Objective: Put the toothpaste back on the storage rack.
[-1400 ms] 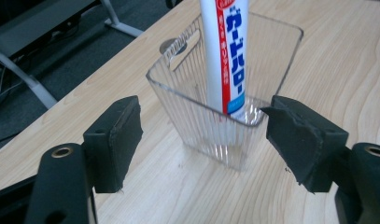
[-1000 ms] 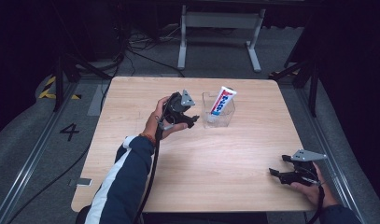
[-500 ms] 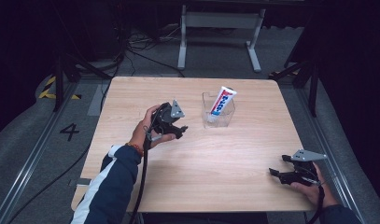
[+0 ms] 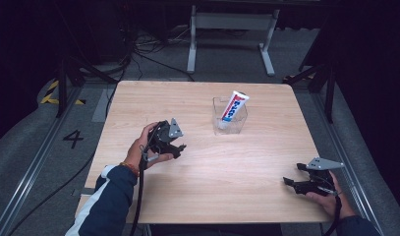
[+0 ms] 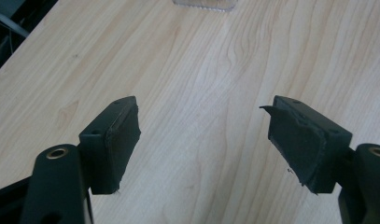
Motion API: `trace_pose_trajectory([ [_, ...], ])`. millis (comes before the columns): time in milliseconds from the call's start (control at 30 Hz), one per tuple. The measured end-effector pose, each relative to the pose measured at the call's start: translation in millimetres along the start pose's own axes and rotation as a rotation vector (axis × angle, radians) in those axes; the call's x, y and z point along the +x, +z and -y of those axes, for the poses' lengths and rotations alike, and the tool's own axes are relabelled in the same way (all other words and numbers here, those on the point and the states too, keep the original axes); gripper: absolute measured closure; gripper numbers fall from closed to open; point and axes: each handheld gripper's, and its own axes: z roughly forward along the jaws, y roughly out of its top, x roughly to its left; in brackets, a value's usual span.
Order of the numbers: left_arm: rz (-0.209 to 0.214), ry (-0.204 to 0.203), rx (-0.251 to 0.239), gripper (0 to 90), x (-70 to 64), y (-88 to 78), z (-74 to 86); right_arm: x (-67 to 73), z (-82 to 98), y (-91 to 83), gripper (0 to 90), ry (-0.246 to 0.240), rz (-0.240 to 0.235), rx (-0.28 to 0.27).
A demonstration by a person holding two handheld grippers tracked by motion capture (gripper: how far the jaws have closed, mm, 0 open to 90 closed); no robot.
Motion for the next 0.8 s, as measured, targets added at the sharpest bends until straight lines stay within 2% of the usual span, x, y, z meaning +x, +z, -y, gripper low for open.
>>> trace_pose_trajectory([
  [100, -0.011, 0.01, 0.026, 25.1, -0.9, -1.3, 10.0, 0.2, 0.1, 0.0, 16.0, 0.002, 0.002, 0.0],
  [300, -0.012, -0.008, 0.066, 24.8, -0.7, -3.4, 31.2, 0.3, 0.3, -0.2, 16.0, 0.003, 0.003, 0.0],
  [467, -0.015, 0.003, 0.099, 24.8, -5.6, -5.6, 46.5, 0.3, 0.3, -0.3, 16.0, 0.003, 0.002, 0.0],
  [600, -0.016, 0.016, 0.113, 24.7, -9.0, -8.3, 56.0, 0.3, 0.3, -0.3, 16.0, 0.003, 0.003, 0.0],
  [800, -0.008, -0.003, 0.097, 24.1, -12.3, -13.0, 74.4, 0.3, 0.2, -0.2, 16.0, 0.003, 0.003, 0.0],
])
